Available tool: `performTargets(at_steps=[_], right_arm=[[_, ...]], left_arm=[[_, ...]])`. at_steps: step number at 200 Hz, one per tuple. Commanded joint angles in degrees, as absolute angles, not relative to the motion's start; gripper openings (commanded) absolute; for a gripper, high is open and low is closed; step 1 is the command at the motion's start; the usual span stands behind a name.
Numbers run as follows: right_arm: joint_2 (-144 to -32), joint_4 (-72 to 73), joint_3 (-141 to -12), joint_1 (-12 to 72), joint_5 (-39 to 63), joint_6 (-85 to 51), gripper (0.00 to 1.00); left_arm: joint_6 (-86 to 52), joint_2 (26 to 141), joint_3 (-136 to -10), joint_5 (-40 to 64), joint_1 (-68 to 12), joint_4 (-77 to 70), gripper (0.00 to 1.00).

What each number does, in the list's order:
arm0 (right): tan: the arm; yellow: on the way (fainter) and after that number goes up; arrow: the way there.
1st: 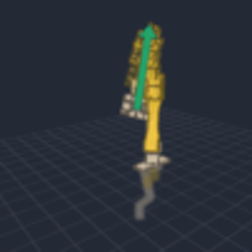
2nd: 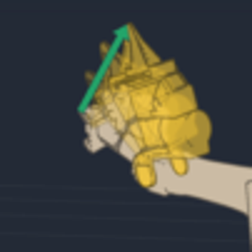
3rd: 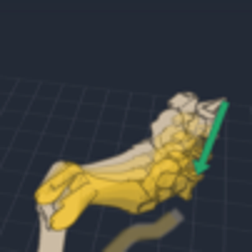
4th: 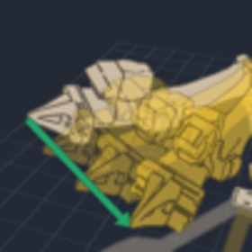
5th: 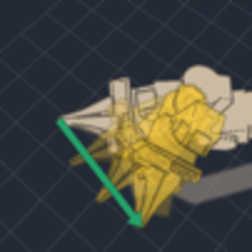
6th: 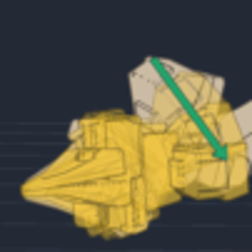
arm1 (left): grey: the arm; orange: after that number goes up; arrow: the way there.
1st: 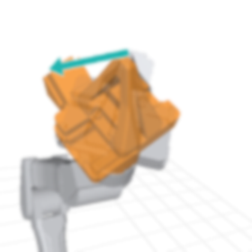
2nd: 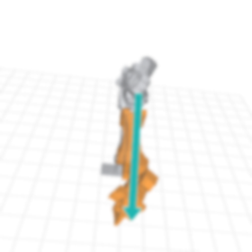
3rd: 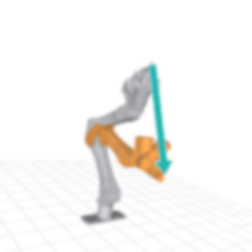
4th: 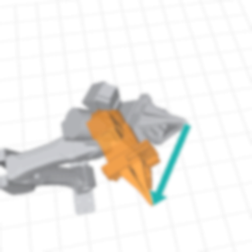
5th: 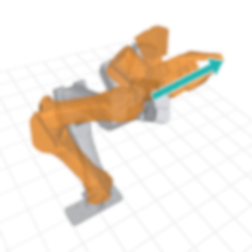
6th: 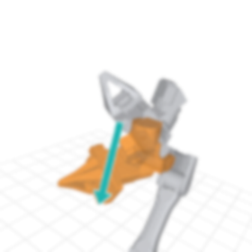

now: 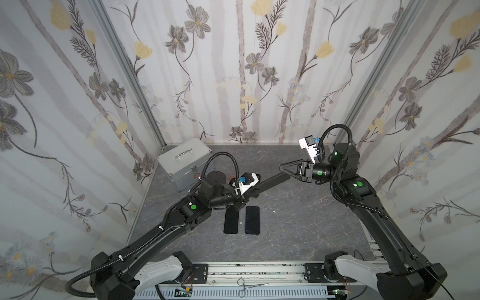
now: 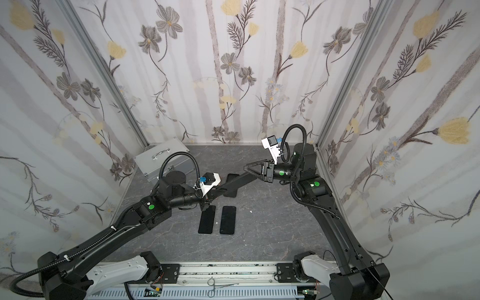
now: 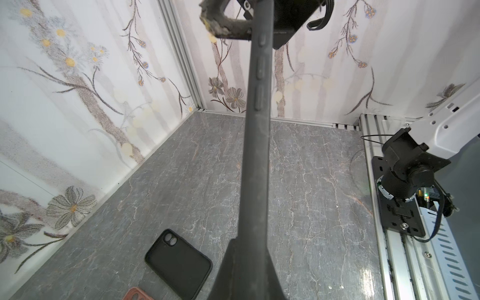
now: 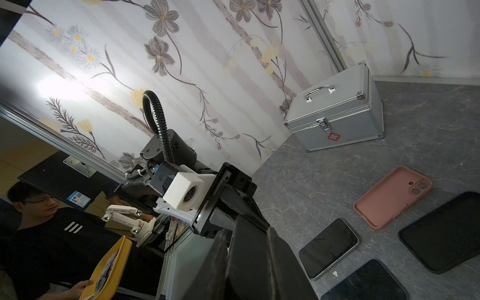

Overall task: Take the phone out of the phone case
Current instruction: Remove the phone case from the phone.

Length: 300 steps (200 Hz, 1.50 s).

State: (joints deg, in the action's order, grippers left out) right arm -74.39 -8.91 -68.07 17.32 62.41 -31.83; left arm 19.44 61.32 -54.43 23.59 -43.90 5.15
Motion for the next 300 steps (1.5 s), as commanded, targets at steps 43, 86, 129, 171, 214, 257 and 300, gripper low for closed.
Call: performTargets(at_steps=[43, 86, 129, 171, 214, 257, 300], right_arm=[[-73.63, -7.98, -67.22, 17.51, 66.34, -33.85, 0.24], [-71.55, -4.72, -66.66, 16.77, 67.71, -33.7, 0.45], [-71.99, -8.1, -66.62, 16.78, 67.7, -31.43, 0.44], [-72.83, -9.68, -67.05, 17.03, 67.15, -31.07, 0.38], [-73.57, -12.64, -67.41, 17.16, 66.88, -29.25, 0.27], [-75.4, -15.76, -68.97, 17.13, 67.41, -28.74, 0.25], [-76.29, -16.35, -69.21, 17.14, 67.52, -29.15, 0.24]], left_arm=[[18.28, 59.55, -55.08, 22.41, -43.8, -2.37, 0.0], [15.23, 58.03, -53.01, 25.38, -43.85, -3.67, 0.0], [14.59, 57.04, -52.65, 25.75, -43.85, -4.39, 0.0], [14.68, 57.39, -52.83, 25.23, -44.01, -4.57, 0.0], [16.95, 58.71, -53.59, 21.27, -44.69, -4.57, 0.0], [20.81, 58.8, -53.55, 16.44, -44.9, -4.51, 0.0], [25.0, 59.19, -53.53, 11.61, -45.27, -4.39, 0.0]])
